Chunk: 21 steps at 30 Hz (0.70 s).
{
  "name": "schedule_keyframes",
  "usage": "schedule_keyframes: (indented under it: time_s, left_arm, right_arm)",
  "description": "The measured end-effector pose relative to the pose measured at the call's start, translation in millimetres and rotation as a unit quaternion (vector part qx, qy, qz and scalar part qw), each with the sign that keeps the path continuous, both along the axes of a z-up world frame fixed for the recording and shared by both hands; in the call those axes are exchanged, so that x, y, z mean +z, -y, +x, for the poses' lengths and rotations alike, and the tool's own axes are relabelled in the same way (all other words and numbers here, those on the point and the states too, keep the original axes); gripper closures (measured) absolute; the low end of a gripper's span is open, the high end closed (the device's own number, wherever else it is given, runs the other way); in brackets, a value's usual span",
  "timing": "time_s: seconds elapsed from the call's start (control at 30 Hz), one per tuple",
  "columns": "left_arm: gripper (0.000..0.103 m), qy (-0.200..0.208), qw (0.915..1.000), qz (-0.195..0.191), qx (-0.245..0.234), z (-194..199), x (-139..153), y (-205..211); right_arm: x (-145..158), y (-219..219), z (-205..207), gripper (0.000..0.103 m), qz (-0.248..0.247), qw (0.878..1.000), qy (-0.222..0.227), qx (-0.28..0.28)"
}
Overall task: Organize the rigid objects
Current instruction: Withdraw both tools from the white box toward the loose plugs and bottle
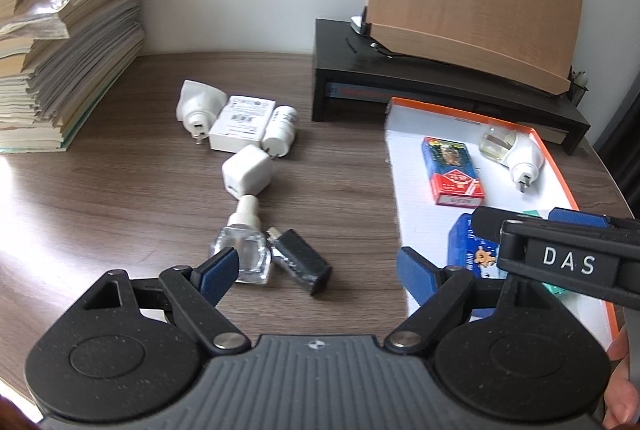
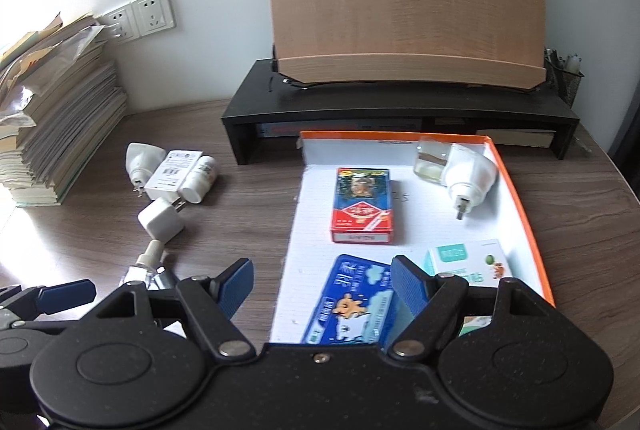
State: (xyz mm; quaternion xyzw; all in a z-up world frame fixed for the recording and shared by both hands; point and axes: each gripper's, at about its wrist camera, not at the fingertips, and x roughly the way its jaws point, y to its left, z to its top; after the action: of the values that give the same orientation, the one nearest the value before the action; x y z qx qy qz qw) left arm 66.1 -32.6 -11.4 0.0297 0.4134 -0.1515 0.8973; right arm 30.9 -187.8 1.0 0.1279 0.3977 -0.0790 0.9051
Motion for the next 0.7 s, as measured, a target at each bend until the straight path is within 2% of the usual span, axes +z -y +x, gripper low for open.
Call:
schedule_keyframes:
  time_s: [0.7]
  left_arm:
    - [0.015, -0.005, 0.9998, -0.008, 0.016, 15.1, -2.1, -54.1]
  right_arm:
    - [0.9, -55.7, 23.0, 0.013, -0.002, 1.000, -0.003, 0.016]
